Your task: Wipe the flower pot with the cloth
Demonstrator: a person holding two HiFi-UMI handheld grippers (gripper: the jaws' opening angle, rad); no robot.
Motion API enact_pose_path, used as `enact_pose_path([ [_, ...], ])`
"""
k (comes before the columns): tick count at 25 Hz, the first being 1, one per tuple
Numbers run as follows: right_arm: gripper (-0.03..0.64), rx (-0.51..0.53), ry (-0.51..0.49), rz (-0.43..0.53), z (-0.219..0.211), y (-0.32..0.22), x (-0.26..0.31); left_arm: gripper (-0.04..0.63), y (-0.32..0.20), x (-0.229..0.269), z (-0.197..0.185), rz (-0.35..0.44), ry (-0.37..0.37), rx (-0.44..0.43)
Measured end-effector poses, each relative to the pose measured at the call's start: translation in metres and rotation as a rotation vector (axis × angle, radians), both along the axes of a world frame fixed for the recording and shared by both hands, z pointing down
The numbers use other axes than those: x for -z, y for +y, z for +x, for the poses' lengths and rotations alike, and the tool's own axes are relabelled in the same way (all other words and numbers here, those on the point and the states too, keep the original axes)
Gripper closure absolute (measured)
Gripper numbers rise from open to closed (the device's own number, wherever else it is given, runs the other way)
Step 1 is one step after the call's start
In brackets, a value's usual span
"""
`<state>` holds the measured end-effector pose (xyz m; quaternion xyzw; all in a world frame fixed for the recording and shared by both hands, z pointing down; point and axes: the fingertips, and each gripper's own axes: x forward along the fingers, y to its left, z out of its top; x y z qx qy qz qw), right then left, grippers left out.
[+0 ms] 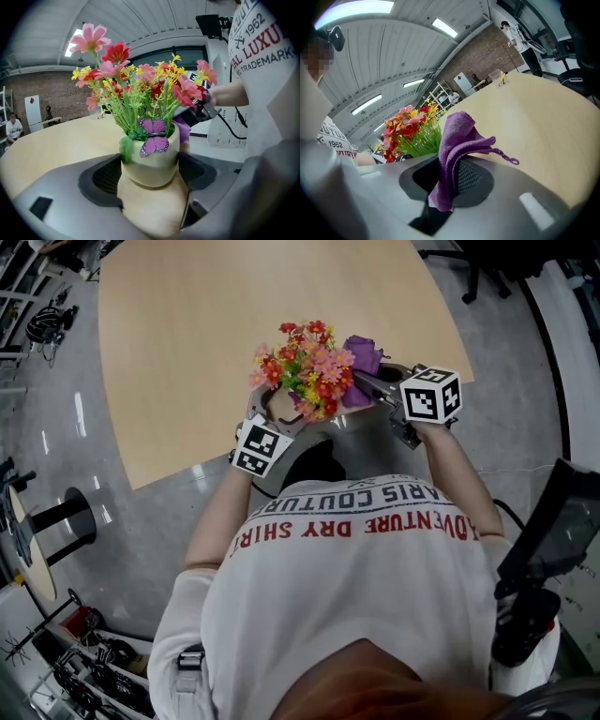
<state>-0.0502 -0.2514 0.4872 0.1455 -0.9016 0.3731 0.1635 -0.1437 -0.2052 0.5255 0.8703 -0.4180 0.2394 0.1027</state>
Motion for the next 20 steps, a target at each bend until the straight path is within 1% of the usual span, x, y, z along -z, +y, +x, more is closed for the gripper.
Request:
enact_pose_path([
  [4,0.566,0.029,0.007,-0.015,-0.006,-0.008,-0.015,0.209,-0.004,-0.007,0.001,-0.004,0.002,-0.020],
  [7,0.566,0.020,0.022,-0.045,-0.007,-0.013,-0.023,0.209,-0.005,-0.008,0.002,-0.008,0.008,-0.028],
  [10,0.568,0.000,0.086,-0.054,-0.012,-0.020,-0.035,0.209,-0.005,-0.004,-0.002,-0.009,0.013,-0.027],
  [14,0.569,0.003,0.191,-0.073,-0.016,-0.026,-0.050,0.209,-0.004,-0.002,-0.004,-0.013,0.017,-0.028],
  [17,0.569,0.008,0.281,-0.061,-0.016,-0.028,-0.058,0.209,-0.003,-0.002,-0.002,-0.019,0.017,-0.034],
  [18,0.569,0.010,0.300,-0.056,-0.016,-0.029,-0.059,0.209,-0.004,-0.002,-0.002,-0.017,0.017,-0.035],
  [20,0.568,0.009,0.305,-0.059,-0.016,-0.033,-0.061,0.209,-0.006,-0.003,-0.003,-0.010,0.011,-0.034],
])
